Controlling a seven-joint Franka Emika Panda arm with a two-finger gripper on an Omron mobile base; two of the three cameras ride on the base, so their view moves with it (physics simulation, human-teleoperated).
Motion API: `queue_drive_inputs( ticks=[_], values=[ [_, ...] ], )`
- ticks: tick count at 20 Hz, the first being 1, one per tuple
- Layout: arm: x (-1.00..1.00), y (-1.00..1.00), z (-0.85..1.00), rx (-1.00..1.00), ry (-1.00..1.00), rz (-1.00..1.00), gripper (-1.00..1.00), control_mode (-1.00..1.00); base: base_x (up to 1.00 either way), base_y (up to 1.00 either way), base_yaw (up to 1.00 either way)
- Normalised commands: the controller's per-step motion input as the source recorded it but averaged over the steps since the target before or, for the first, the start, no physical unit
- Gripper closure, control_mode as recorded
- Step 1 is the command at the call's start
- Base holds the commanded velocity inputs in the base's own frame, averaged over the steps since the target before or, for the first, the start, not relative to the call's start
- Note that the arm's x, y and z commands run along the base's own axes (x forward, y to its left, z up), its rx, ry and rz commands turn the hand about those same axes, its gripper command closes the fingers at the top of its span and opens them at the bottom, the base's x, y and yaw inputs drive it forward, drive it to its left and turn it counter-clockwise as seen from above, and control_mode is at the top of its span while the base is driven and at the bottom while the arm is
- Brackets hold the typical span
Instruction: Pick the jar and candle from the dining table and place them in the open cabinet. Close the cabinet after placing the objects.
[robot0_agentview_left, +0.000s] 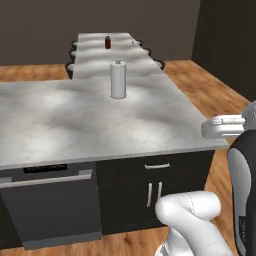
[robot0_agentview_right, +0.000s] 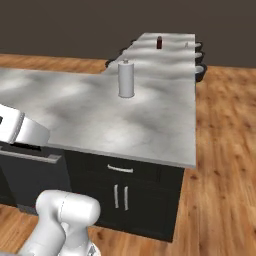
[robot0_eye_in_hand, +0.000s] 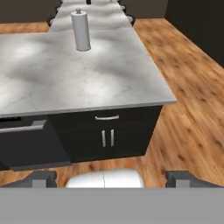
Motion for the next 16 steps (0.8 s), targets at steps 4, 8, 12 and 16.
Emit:
queue_drive_inputs(
  ticks=[4,8,12,16],
  values=[
    [0.0,0.0,0.0,0.0,0.0,0.0,-1.0,1.0,0.05,-1.0,0.2],
    [0.0,0.0,0.0,0.0,0.0,0.0,-1.0,1.0,0.18,-1.0,0.23],
    [0.0,0.0,0.0,0.0,0.0,0.0,-1.0,1.0,0.38,-1.0,0.29],
    [0.0,0.0,0.0,0.0,0.0,0.0,-1.0,1.0,0.6,-1.0,0.31]
  ],
)
